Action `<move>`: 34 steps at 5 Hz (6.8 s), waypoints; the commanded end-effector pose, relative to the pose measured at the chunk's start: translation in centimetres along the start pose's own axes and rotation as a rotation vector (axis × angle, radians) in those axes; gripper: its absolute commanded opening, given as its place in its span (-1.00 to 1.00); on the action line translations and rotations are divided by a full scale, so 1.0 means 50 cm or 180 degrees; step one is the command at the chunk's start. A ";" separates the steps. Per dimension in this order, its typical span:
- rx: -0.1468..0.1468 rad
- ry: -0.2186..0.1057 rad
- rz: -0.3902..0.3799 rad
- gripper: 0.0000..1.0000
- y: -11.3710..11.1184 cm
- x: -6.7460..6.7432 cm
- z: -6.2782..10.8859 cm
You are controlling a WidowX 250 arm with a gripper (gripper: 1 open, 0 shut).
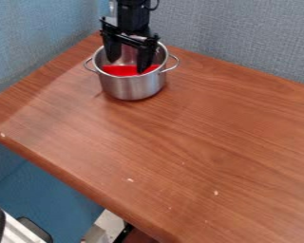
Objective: Move the red object from the metal pot to the table
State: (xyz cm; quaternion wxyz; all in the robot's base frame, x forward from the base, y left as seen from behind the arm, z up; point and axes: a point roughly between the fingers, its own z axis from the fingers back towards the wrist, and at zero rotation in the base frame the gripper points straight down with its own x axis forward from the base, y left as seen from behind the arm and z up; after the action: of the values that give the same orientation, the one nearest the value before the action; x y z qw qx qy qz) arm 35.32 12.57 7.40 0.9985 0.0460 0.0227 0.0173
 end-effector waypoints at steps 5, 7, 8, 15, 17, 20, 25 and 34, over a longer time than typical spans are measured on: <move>0.0184 -0.0179 -0.0143 1.00 0.015 0.018 0.031; 0.0213 -0.0185 -0.0202 1.00 0.015 0.021 0.030; 0.0230 -0.0185 -0.0219 1.00 0.016 0.024 0.027; 0.0217 -0.0075 -0.0280 1.00 0.018 0.039 -0.012; 0.0172 -0.0051 -0.0296 1.00 0.015 0.042 -0.022; 0.0115 -0.0023 -0.0319 1.00 0.012 0.048 -0.036; 0.0072 0.0045 -0.0336 1.00 0.010 0.053 -0.060; 0.0223 -0.0456 -0.0380 -1.00 0.037 0.047 0.076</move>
State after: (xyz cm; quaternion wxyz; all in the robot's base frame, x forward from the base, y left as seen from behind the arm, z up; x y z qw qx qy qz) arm 37.54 13.54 7.18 0.9965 0.0619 0.0036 -0.0556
